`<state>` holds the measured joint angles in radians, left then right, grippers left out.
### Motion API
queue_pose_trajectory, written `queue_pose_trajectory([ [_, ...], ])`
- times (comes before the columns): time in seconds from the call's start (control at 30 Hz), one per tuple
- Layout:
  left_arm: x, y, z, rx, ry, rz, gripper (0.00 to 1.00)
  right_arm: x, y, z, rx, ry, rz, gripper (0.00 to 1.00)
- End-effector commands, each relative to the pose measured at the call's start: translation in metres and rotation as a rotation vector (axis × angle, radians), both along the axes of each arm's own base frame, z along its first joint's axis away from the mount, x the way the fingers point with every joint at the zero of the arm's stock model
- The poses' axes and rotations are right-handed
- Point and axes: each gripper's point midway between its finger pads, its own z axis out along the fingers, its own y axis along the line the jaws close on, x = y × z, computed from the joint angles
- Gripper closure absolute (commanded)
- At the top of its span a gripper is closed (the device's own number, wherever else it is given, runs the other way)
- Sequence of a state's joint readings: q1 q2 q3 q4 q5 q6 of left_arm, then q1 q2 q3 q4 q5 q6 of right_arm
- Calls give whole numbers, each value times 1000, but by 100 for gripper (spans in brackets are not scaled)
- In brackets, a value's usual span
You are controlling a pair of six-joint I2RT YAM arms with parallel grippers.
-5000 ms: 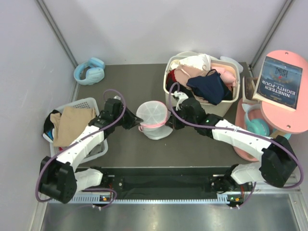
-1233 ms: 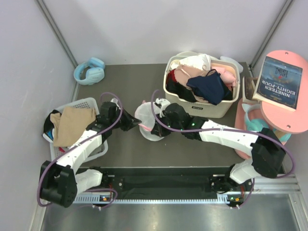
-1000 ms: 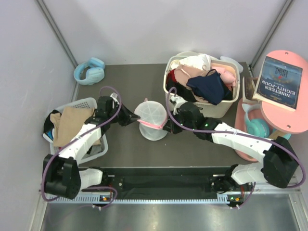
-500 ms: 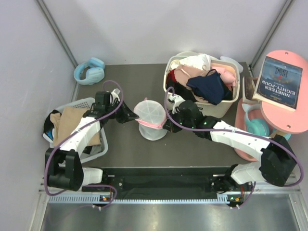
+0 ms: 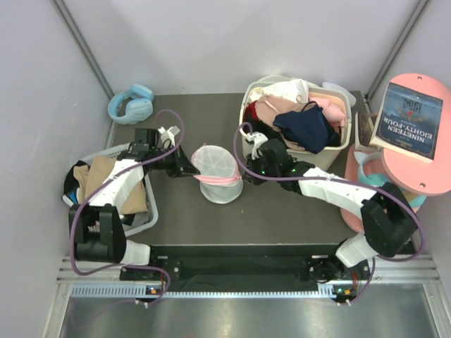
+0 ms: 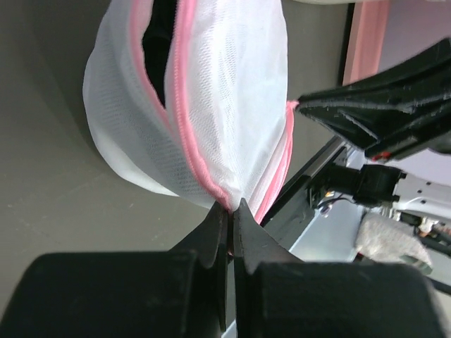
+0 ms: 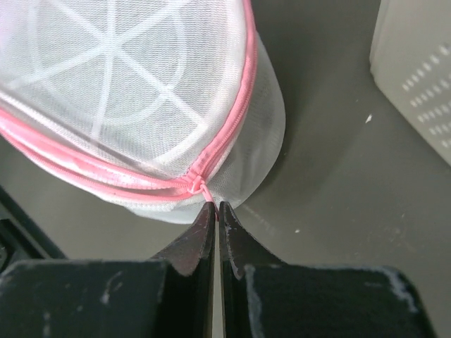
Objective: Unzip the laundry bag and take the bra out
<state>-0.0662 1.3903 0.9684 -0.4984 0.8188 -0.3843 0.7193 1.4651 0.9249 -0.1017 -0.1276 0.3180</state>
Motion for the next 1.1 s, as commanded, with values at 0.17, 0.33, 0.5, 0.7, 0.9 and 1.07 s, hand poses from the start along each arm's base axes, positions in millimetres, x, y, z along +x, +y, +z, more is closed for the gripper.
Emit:
queue_pose_trajectory([
  [0.17, 3, 9, 8, 35, -66, -84, 100, 54, -5, 25, -74, -135, -54, 100],
  [0.33, 11, 11, 19, 19, -33, 85, 29, 31, 8, 33, -11, -98, -25, 100],
  [0.5, -8, 7, 15, -87, 111, 280, 18, -5, 33, 36, 54, -53, 21, 100],
  [0.7, -31, -4, 14, -139, 146, 359, 14, -43, 71, 45, 123, -13, 95, 100],
  [0.9, -34, -3, 2, -141, 184, 412, 14, -63, 90, 56, 155, -5, 146, 100],
  [1.07, -40, -6, -5, -113, 215, 395, 20, -68, 93, 66, 175, -13, 148, 100],
])
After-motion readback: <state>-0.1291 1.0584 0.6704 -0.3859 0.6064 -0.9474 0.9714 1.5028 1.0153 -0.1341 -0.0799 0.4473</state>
